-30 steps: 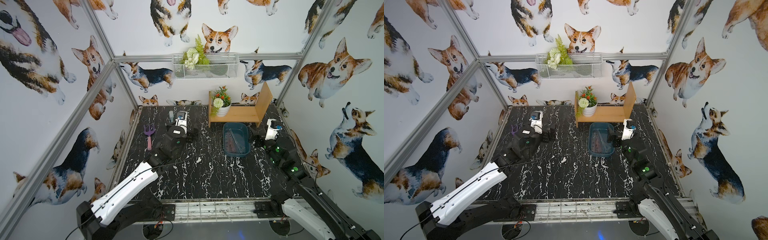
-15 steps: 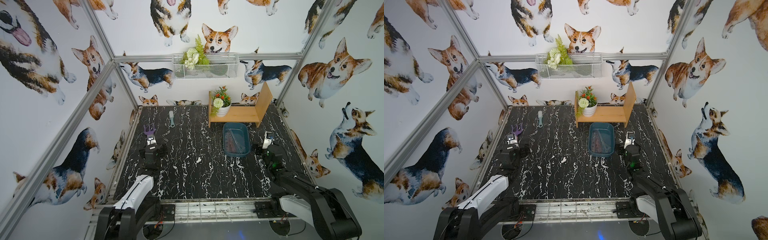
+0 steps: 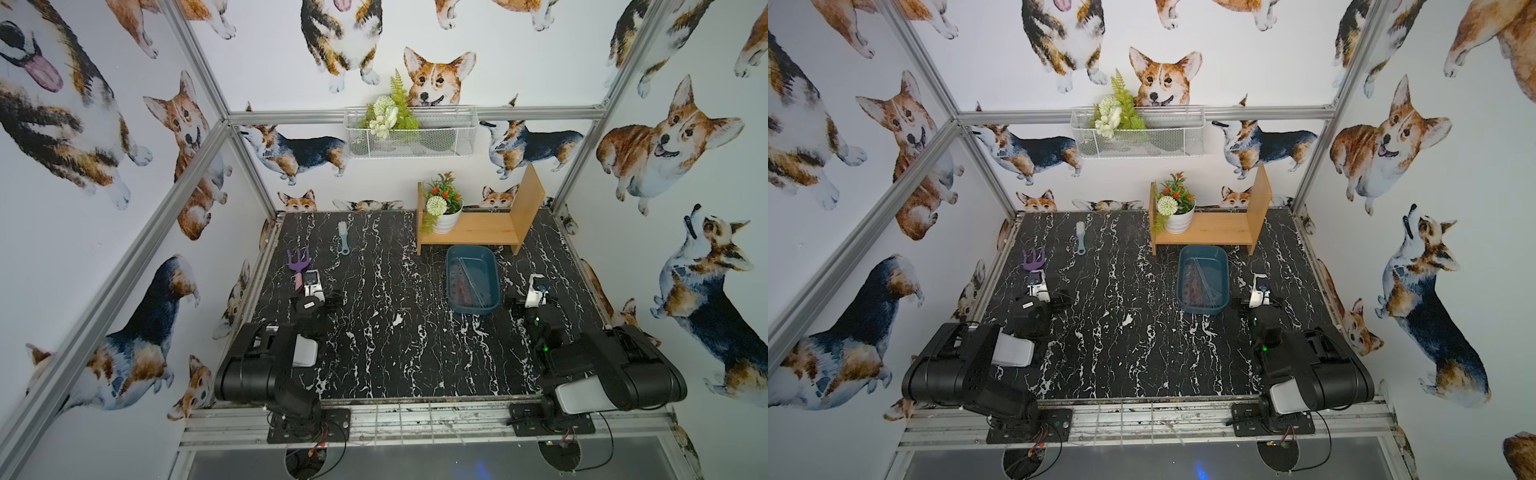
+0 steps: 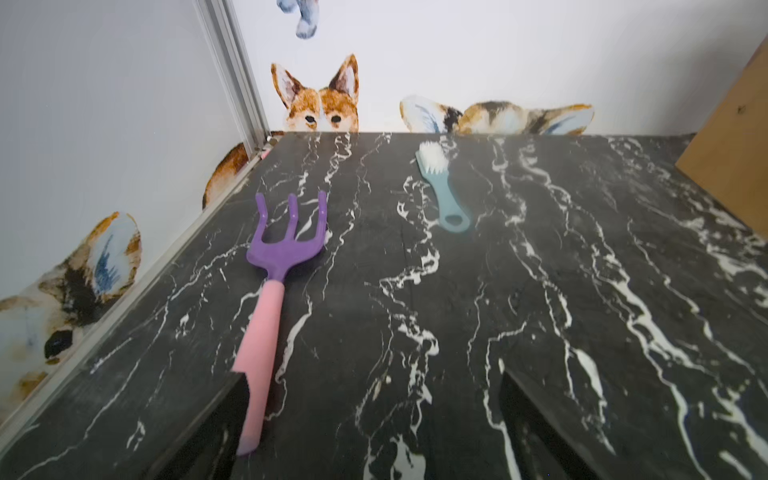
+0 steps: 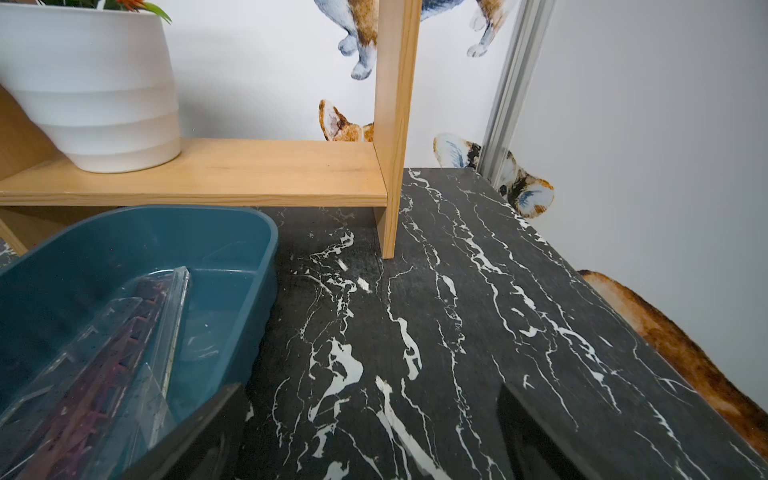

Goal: Put the scattered rulers into the storage box
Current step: Reset both arms

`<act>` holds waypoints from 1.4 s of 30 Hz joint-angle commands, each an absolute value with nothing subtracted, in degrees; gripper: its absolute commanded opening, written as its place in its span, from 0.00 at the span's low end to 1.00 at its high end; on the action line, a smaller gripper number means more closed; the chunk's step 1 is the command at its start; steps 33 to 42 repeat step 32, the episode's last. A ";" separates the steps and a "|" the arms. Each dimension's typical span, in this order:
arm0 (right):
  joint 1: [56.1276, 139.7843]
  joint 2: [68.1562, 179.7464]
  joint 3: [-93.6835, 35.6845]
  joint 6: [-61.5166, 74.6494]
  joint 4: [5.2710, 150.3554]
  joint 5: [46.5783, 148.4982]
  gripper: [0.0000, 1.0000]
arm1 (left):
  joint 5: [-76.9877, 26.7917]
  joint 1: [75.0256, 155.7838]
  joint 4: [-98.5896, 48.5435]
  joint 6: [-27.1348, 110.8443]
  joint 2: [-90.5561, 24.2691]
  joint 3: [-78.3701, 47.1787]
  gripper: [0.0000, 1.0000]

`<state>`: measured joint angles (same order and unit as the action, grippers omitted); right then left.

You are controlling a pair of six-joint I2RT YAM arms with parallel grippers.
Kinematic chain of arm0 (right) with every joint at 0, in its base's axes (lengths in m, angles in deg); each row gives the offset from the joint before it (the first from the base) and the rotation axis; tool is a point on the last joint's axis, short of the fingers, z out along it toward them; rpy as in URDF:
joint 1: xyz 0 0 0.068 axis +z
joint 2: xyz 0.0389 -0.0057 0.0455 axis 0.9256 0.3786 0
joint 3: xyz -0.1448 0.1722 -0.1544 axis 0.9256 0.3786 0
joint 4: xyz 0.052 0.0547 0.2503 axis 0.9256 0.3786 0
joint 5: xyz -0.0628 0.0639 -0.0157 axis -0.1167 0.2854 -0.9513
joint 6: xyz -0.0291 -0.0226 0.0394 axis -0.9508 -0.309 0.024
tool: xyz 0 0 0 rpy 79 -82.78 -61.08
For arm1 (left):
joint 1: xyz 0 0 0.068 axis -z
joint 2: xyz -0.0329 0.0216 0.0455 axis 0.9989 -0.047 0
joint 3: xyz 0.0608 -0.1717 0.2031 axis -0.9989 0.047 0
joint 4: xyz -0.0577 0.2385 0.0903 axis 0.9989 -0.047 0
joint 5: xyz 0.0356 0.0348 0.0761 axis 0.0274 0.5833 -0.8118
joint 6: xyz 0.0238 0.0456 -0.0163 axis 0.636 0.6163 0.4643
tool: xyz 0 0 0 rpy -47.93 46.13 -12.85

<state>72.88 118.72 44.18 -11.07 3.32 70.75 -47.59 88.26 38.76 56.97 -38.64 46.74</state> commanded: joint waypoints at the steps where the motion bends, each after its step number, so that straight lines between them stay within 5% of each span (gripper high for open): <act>1: 72.64 118.36 42.62 -11.13 0.00 71.14 1.00 | -44.92 88.18 47.66 58.24 -39.66 45.87 0.99; 42: 71.49 118.69 41.44 -10.03 2.04 71.88 1.00 | -48.14 89.77 40.49 58.90 -39.53 42.30 1.00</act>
